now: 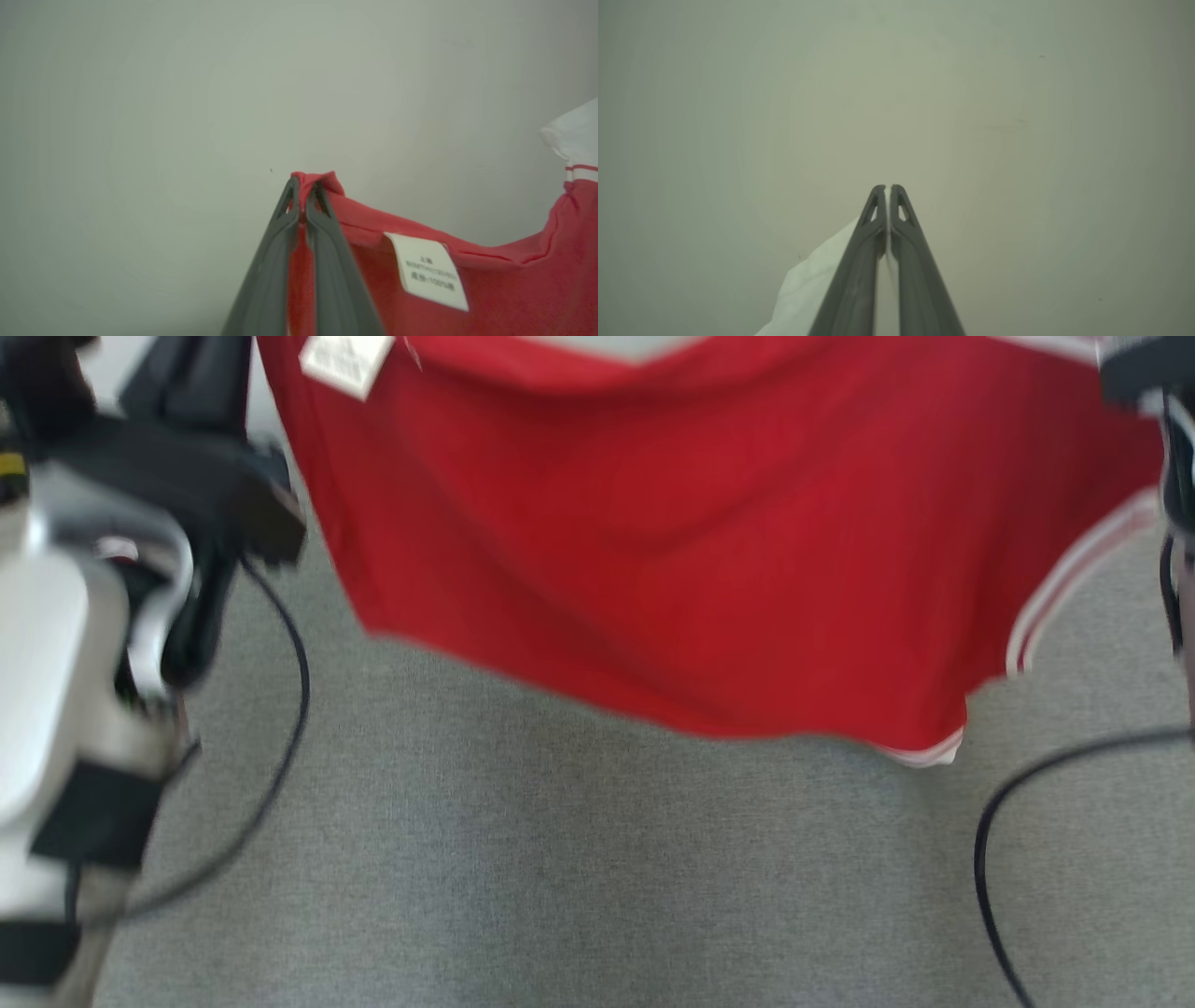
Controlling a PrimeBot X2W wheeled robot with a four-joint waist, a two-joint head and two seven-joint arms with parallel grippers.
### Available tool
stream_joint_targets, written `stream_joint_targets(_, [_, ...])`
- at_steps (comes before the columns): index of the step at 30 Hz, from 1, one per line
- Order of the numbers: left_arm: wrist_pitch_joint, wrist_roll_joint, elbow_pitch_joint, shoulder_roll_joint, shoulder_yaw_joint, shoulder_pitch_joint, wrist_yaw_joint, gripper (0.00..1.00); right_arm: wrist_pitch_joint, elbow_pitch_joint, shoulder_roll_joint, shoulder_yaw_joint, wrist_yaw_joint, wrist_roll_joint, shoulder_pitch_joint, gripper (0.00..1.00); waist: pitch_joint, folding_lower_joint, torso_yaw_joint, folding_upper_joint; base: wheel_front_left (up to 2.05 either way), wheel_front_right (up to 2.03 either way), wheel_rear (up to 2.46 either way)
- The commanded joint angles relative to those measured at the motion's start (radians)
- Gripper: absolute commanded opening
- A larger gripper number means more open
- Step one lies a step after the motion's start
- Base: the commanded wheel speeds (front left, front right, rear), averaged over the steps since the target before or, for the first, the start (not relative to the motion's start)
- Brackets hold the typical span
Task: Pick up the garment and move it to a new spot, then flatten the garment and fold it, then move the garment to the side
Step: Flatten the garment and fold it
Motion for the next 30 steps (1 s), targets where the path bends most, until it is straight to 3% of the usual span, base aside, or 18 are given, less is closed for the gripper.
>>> stream_joint_targets(1, [-0.015,-0.009,0.055,-0.009,0.003,-0.054,-0.016,0.0,-0.017,0.043,-0.001,0.02,0.0,0.013,-0.057,0.0,0.027,-0.0001,0.009,-0.0002,0.0,0.0,0.0])
stream_joint_targets(6, [-0.117,0.003,0.373,-0.075,0.002,-0.292,-0.077,0.0,-0.125,0.317,0.008,0.078,0.0,0.035,-0.324,0.0,0.076,-0.0001,0.028,-0.0002,0.0,0.0,0.0])
stream_joint_targets(15, [-0.249,-0.004,0.74,-0.129,0.02,-0.535,-0.13,0.0,-0.22,0.664,0.103,0.073,0.0,0.059,-0.627,0.0,0.12,-0.0001,0.031,-0.0002,0.0,0.0,0.0])
stream_joint_targets(22, [-0.328,-0.02,0.913,-0.157,0.021,-0.614,-0.188,0.0,-0.235,0.793,0.162,0.136,0.0,0.077,-0.701,0.0,0.18,-0.0001,0.018,-0.0002,0.0,0.0,0.0])
stream_joint_targets(30, [-0.381,-0.049,0.979,-0.198,0.037,-0.512,-0.222,0.0,-0.236,0.729,0.128,0.256,0.0,0.181,-0.533,0.0,0.221,-0.0001,0.021,-0.0002,0.0,0.0,0.0])
